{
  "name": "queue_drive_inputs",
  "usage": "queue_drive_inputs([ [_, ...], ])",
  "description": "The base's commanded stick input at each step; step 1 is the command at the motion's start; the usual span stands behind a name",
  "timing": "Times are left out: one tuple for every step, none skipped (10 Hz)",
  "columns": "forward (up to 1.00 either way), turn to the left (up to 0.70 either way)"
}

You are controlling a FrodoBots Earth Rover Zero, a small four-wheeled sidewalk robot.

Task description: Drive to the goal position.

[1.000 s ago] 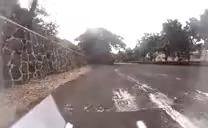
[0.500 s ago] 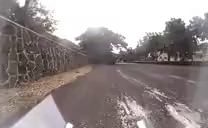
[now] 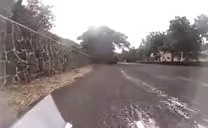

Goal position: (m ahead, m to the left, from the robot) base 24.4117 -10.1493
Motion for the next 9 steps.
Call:
queue_drive_inputs([
  [1.0, 0.0],
  [1.0, 0.0],
  [1.0, 0.0],
  [1.0, 0.0],
  [1.0, 0.0],
  [1.0, 0.0],
  [1.0, 0.0],
  [1.0, 0.0],
  [1.0, 0.0],
])
